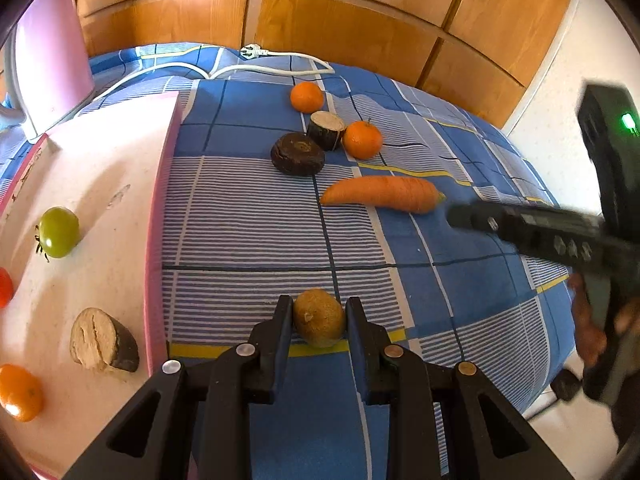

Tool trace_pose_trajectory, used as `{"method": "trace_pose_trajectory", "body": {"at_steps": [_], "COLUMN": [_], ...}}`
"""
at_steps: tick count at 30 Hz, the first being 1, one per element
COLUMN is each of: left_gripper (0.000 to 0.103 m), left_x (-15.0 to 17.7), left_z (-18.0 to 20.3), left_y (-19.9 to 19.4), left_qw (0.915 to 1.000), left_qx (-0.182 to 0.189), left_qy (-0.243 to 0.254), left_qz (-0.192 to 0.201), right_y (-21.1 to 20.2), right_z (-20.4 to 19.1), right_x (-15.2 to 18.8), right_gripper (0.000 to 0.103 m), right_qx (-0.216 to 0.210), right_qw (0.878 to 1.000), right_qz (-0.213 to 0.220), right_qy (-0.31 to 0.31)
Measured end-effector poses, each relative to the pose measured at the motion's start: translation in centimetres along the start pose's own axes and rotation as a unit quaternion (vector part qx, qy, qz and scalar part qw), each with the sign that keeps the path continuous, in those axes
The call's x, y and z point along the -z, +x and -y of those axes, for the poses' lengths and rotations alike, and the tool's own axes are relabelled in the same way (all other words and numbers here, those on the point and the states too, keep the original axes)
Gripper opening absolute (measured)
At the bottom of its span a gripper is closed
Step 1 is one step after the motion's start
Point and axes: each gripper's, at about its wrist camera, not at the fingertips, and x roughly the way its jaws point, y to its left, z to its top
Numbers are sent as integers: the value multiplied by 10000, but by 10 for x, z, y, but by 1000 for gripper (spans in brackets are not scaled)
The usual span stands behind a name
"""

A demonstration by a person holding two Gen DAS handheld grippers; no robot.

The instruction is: Organize fruits

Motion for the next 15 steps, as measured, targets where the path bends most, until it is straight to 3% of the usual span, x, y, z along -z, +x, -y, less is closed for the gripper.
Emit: {"method": "trace_pose_trajectory", "body": {"at_steps": [15], "left_gripper": [27], "left_x": [3], "left_z": [0], "left_y": [1], "left_qw": [9999], "left_qx": [37], "left_qy": [72], "left_qz": [67], "right_y": [44], "right_z": [-17], "right_x": [-57], "right_gripper": [42], "right_qx": [563], "right_qw": [9894], "right_qz": [-336], "right_qy": [-1299]}}
